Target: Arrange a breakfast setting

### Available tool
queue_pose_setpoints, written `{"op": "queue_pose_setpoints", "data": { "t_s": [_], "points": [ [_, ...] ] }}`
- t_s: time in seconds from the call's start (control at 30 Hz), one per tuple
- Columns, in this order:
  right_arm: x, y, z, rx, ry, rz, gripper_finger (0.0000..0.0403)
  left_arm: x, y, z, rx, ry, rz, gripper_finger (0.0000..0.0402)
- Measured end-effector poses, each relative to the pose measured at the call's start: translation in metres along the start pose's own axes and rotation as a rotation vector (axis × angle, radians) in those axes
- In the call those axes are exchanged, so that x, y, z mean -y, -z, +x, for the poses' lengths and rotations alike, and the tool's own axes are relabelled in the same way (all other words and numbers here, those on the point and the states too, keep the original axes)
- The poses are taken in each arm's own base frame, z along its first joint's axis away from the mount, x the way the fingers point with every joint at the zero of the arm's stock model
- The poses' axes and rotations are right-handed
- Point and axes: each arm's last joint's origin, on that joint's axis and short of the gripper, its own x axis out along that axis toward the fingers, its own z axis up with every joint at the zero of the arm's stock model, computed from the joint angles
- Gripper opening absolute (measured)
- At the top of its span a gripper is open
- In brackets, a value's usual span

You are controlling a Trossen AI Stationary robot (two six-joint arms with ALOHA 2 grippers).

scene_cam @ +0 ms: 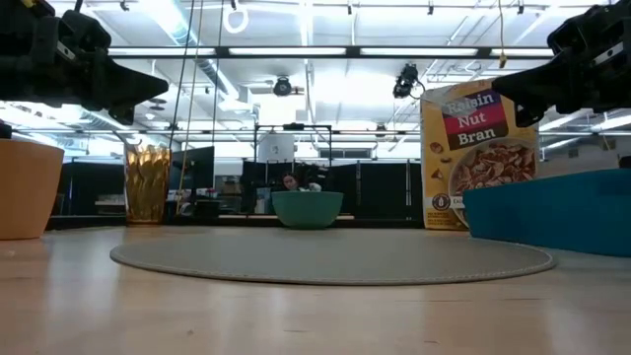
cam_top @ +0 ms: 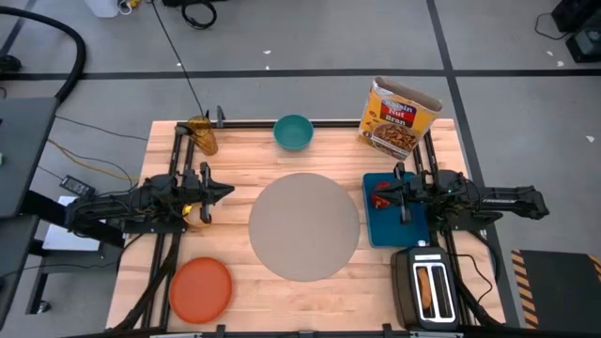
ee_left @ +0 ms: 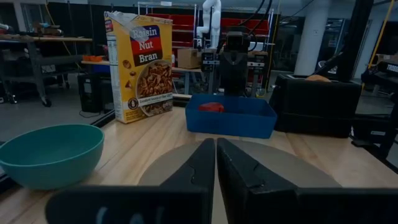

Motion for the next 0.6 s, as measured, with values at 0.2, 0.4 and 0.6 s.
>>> {"op": "queue_pose_setpoints", "data": {
  "t_s": [0.2, 0.4, 0.6],
  "points": [
    [0.000, 0.000, 0.000, 0.000, 0.000, 0.000, 0.0028, 0.000, 0.000, 0.000, 0.000, 0.000, 0.000, 0.0025],
    [0.000, 0.000, 0.000, 0.000, 0.000, 0.000, 0.0028, 0.000, -0.002, 0.000, 0.017, 0.001, -0.001, 0.0025],
    [0.000, 0.000, 0.000, 0.000, 0.001, 0.000, 0.0028, 0.001, -0.013, -0.001, 0.135, 0.009, -0.007, 0.0025]
  ]
}}
